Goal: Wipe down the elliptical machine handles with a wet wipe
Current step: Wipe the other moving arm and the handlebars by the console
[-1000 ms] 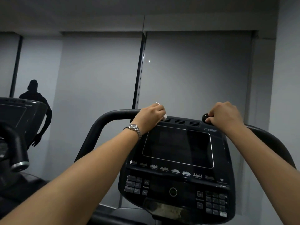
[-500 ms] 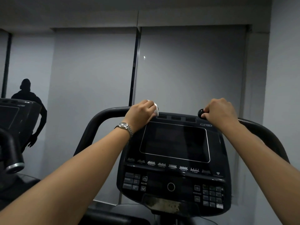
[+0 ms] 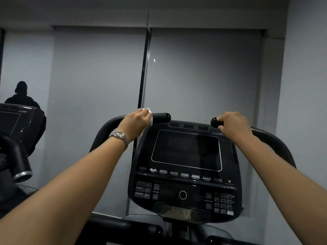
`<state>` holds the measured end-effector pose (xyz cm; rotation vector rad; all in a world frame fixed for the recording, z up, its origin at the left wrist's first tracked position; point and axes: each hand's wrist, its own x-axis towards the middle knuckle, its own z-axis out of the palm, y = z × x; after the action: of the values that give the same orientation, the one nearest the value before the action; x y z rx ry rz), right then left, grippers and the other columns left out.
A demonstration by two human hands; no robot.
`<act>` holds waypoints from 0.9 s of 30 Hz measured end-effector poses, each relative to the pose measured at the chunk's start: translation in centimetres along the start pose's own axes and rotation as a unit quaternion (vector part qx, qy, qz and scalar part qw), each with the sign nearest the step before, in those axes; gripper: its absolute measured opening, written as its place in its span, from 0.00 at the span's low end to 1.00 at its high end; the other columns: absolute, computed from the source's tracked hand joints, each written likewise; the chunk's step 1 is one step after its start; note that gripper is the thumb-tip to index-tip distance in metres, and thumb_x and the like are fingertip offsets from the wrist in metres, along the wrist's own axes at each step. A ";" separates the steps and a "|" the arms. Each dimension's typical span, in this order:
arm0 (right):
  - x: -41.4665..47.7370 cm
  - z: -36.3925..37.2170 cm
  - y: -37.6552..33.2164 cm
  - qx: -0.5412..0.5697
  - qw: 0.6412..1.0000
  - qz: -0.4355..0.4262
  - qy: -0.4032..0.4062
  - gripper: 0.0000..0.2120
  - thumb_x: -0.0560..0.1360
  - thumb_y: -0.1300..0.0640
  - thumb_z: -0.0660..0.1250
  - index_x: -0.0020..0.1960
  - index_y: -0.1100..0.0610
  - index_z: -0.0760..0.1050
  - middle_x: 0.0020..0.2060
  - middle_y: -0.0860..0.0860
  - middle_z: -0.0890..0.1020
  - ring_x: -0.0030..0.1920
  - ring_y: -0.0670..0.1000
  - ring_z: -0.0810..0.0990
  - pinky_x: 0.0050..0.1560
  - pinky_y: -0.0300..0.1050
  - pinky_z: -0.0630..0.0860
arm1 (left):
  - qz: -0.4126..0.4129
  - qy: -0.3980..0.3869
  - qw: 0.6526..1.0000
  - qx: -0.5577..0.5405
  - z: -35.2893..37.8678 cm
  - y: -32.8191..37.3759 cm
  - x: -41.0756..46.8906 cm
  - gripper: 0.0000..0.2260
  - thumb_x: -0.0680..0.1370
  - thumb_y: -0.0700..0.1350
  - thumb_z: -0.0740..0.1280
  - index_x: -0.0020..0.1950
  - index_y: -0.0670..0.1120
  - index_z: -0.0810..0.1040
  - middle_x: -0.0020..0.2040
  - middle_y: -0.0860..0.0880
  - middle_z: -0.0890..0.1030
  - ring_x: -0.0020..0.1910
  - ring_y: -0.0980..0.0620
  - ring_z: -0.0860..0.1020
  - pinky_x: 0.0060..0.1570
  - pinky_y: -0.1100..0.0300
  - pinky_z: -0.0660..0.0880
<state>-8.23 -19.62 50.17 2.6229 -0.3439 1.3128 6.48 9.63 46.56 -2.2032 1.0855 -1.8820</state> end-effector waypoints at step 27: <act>-17.0 -1.7 -17.3 0.613 0.716 0.210 -0.260 0.14 0.69 0.50 0.75 0.48 0.59 0.81 0.42 0.56 0.85 0.43 0.52 0.84 0.46 0.47 0.80 | -0.470 -0.147 0.547 -0.677 -12.1 6.9 -13.4 0.06 0.79 0.40 0.63 0.56 0.45 0.75 0.49 0.40 0.82 0.43 0.47 0.80 0.41 0.57 0.79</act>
<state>-14.39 -0.60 36.41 4.3102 -0.1186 0.9830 -7.67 16.26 35.11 -4.3619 1.7529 -0.0088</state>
